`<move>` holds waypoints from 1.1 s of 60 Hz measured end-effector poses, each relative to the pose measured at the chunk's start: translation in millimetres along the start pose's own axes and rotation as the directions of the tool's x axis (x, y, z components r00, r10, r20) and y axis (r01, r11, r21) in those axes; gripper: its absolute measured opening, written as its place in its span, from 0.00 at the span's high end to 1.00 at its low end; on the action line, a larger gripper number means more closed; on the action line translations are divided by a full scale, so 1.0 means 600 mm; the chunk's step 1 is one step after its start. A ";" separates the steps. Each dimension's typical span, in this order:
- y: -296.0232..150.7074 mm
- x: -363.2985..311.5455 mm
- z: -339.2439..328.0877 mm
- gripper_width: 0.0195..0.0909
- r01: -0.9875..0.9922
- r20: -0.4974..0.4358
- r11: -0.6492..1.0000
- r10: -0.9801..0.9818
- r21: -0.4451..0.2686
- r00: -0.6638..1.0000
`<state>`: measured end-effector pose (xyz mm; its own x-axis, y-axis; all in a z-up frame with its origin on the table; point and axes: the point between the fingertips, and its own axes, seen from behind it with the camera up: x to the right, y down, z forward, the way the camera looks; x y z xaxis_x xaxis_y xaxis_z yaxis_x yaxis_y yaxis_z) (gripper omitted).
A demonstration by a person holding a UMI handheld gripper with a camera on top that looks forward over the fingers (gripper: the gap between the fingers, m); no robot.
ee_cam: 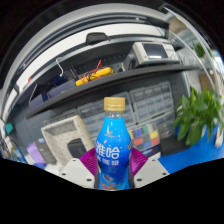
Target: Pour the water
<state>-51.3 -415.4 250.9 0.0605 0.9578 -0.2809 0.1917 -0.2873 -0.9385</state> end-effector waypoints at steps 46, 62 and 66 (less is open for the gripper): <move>0.218 0.257 0.038 0.65 0.265 -0.127 0.955 -0.282 -0.136 0.951; 0.261 0.271 0.008 0.24 0.249 -0.168 0.934 -0.297 -0.255 0.940; 0.270 0.276 -0.006 0.15 0.246 -0.192 0.928 -0.305 -0.281 0.933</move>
<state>-6.5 -303.4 53.0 0.1861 0.9805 0.0630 0.4678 -0.0320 -0.8832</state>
